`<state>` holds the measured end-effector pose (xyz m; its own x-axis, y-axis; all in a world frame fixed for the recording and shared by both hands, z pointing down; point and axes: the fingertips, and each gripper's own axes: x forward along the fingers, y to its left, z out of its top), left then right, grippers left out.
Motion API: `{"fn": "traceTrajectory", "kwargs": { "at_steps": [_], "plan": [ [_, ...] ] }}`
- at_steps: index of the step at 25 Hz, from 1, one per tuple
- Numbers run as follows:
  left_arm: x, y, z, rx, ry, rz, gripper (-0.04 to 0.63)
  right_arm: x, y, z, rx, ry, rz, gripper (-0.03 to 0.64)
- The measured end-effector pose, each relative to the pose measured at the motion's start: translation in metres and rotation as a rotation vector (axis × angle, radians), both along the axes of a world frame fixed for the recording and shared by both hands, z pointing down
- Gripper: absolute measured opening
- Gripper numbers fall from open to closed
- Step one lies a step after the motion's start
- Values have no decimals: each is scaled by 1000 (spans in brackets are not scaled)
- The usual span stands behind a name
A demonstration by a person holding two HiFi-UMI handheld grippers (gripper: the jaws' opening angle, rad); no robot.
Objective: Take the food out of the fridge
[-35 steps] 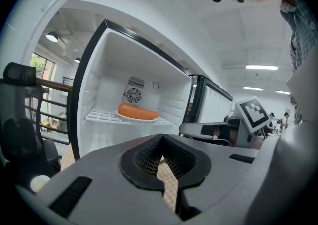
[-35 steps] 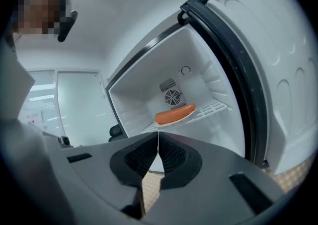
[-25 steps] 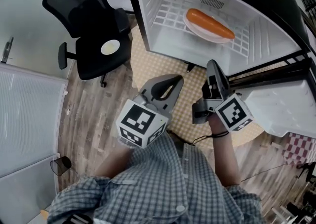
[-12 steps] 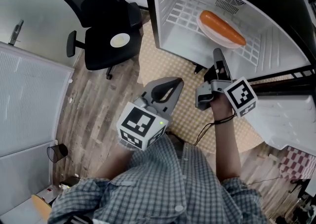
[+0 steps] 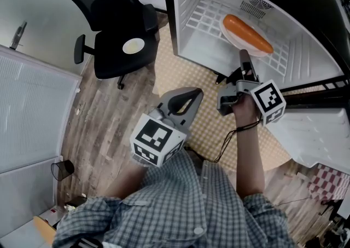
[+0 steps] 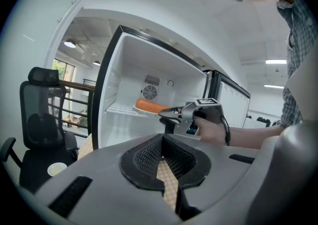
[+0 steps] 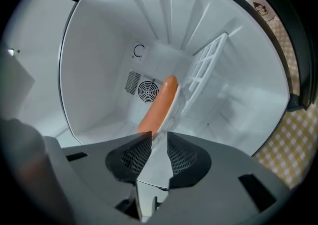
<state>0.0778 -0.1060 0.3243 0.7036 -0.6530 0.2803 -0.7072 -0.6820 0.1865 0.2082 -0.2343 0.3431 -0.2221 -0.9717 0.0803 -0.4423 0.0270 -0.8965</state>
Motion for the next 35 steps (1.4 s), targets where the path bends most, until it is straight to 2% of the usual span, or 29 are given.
{"fn": "traceTrajectory", "kwargs": {
  "at_steps": [13, 18, 20, 23, 26, 29, 32, 35],
  "plan": [
    [-8, -5, -3, 2, 7, 4, 5, 6, -9, -3, -1, -34, 41, 61],
    [-6, -8, -7, -3, 38, 13, 5, 6, -8, -3, 12, -61, 35, 59],
    [-4, -12, -9, -30, 80, 12, 5, 5, -7, -3, 15, -73, 30, 57],
    [2, -21, -15, -84, 180, 16, 5, 4, -3, -3, 17, -86, 17, 54],
    [10, -35, -17, -151, 278, 12, 5, 2, 0, -4, 21, -91, 2, 52],
    [18, -52, -11, -228, 345, 4, 5, 2, 2, -6, 29, -87, -13, 51],
    [25, -70, -5, -307, 414, 0, 55, 3, 4, -7, 37, -78, -24, 52],
    [32, -88, 1, -394, 507, -13, 78, 1, 7, -9, 47, -80, -35, 52]
  ]
}}
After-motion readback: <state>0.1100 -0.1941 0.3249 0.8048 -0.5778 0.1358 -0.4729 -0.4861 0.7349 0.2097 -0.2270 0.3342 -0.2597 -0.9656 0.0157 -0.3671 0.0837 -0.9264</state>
